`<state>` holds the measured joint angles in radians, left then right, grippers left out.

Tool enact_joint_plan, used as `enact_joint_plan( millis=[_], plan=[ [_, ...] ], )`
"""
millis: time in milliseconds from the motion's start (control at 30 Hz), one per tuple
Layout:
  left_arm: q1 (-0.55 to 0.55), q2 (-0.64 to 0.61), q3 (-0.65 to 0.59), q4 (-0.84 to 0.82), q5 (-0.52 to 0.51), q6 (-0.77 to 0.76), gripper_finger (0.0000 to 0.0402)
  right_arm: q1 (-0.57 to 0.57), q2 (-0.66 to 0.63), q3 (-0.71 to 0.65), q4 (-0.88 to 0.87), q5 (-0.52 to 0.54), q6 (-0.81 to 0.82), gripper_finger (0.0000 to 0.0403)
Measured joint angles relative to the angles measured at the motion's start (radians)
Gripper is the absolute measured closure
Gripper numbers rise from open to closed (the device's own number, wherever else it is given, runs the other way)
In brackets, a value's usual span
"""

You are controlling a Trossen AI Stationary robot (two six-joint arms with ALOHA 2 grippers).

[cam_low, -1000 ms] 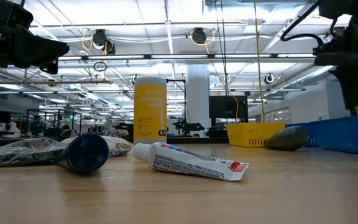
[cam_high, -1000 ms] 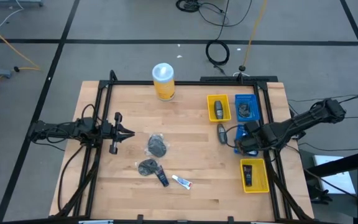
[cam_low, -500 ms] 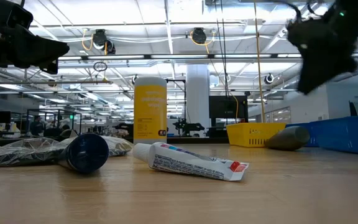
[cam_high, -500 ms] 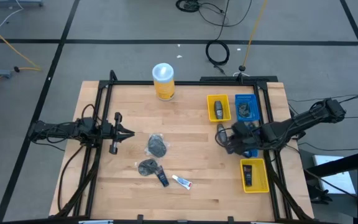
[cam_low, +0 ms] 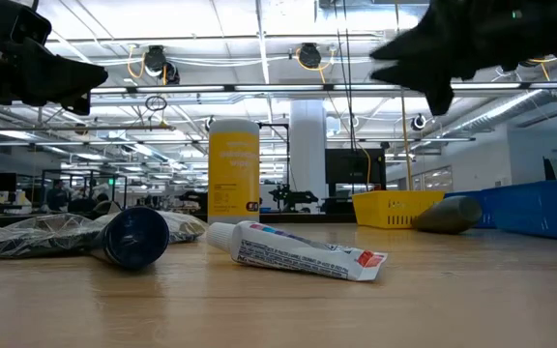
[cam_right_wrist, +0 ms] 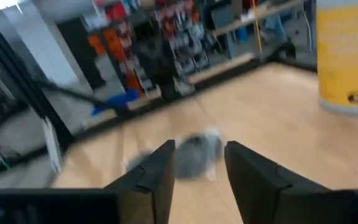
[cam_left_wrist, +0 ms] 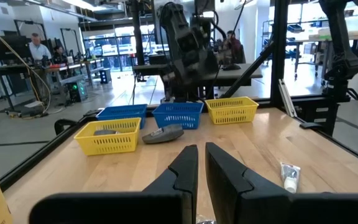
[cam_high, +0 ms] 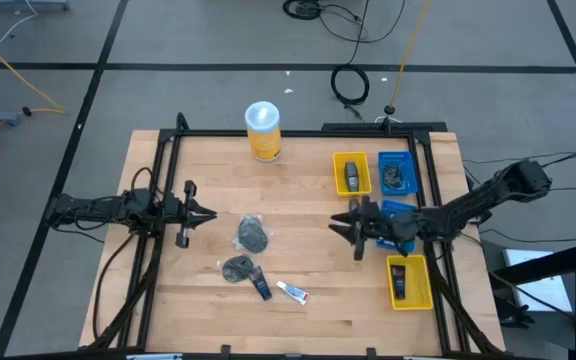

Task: Pick & Place Travel size toiletries
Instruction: Put the top black hairbrush into the top blue basket

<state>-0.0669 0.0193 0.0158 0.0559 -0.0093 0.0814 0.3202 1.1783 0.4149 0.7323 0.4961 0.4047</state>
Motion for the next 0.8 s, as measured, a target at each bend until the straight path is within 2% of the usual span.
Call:
enact_joint_plan(
  millis=[233, 400, 800],
  plan=[
    [0.000, 0.000, 0.000, 0.000, 0.000, 0.000, 0.0369, 0.003, 0.197, 0.051, -0.001, -0.004, -0.002, 0.0198],
    [0.000, 0.000, 0.000, 0.000, 0.000, 0.000, 0.0369, 0.002, 0.339, 0.127, 0.001, -0.058, -0.045, 0.0163],
    [0.000, 0.000, 0.000, 0.000, 0.000, 0.000, 0.0369, -0.028, 0.674, 0.392, -0.005, -0.062, -0.256, 0.0151]
  ],
)
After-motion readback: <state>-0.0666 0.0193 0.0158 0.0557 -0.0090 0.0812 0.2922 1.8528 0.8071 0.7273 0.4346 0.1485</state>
